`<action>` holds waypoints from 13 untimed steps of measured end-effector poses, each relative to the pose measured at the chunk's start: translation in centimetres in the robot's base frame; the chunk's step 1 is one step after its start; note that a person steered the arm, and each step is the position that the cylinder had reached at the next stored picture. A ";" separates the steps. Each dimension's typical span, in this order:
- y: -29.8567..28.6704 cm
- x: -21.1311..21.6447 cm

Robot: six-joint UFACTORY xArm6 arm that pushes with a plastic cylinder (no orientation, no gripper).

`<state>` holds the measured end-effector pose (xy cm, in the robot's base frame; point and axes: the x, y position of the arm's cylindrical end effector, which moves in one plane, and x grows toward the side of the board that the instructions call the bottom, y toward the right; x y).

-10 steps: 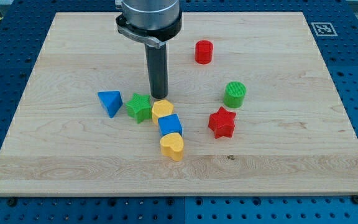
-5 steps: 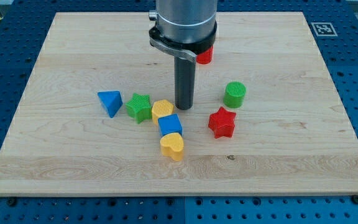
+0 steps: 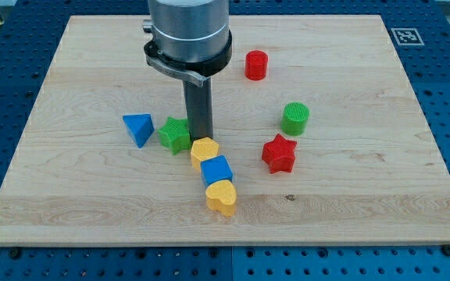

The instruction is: Move the yellow hexagon to the bottom of the green star

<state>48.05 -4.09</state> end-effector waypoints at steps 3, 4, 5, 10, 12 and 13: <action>-2.5 -0.2; -1.0 -0.2; 2.4 -0.2; 5.6 1.7; 2.8 1.7; 1.2 2.2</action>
